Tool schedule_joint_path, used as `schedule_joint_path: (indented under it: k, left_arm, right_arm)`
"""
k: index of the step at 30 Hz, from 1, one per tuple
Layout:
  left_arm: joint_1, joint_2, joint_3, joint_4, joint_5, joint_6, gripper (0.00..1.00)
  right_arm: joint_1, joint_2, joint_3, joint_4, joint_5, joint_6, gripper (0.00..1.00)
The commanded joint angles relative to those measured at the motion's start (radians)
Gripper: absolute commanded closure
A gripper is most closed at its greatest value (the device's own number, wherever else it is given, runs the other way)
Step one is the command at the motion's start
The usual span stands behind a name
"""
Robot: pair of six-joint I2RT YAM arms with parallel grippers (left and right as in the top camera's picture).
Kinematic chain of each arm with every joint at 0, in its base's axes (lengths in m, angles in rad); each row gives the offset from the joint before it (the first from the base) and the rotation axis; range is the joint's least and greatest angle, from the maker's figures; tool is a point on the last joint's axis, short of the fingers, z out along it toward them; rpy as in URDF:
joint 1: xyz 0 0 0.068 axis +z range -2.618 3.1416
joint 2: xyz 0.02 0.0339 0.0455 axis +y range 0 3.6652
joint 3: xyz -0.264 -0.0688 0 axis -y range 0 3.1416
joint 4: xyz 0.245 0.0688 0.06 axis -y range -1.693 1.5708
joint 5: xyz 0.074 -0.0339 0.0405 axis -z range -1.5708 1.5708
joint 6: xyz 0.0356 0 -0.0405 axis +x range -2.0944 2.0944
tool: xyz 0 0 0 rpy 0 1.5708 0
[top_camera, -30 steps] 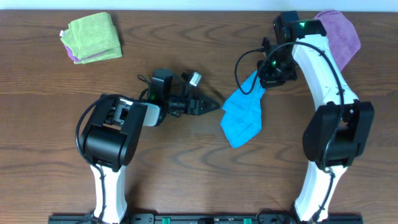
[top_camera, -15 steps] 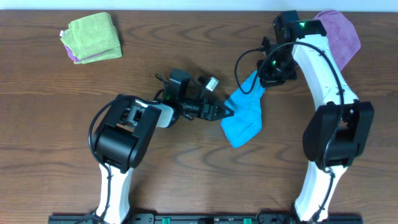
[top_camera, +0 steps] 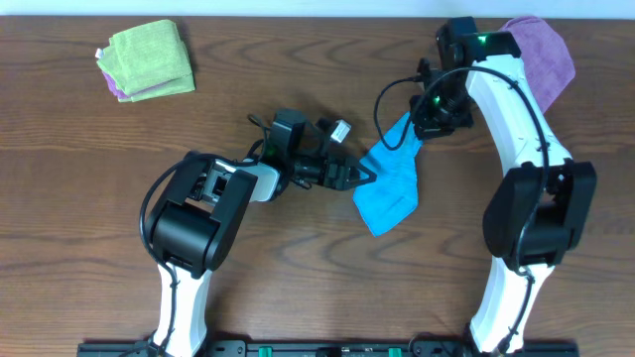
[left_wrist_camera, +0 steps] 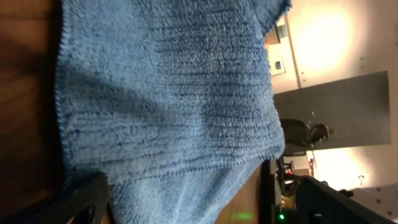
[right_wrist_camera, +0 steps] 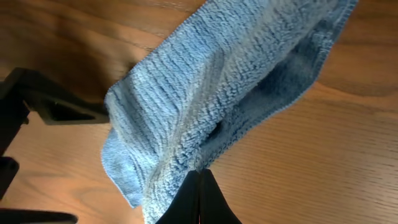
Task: Fold the cloth
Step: 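Grasp the corner with the left gripper and spread the cloth flat with both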
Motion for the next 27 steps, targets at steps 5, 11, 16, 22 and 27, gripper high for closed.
schedule_joint_path:
  k: [5, 11, 16, 22, 27]
  left_arm:
    - [0.006, 0.037, -0.004, -0.025, -0.166, 0.041, 0.03]
    - [0.005, 0.037, -0.003, -0.126, -0.274, 0.099, 0.02]
    - [0.000, 0.037, -0.002, -0.174, -0.389, 0.101, 0.04]
    - [-0.015, 0.037, -0.001, -0.232, -0.489, 0.146, 0.05]
    - [-0.018, 0.037, 0.000, -0.300, -0.548, 0.172, 0.09]
  right_arm:
    - [0.006, -0.004, 0.006, -0.006, -0.031, -0.025, 0.99]
    - [0.006, -0.004, 0.006, -0.006, -0.031, -0.025, 0.98]
    - [0.006, -0.004, 0.006, -0.006, -0.031, -0.025, 0.98]
    - [0.006, -0.004, 0.006, -0.002, -0.030, -0.026, 0.98]
    - [0.006, -0.004, 0.006, -0.001, -0.026, -0.026, 0.99]
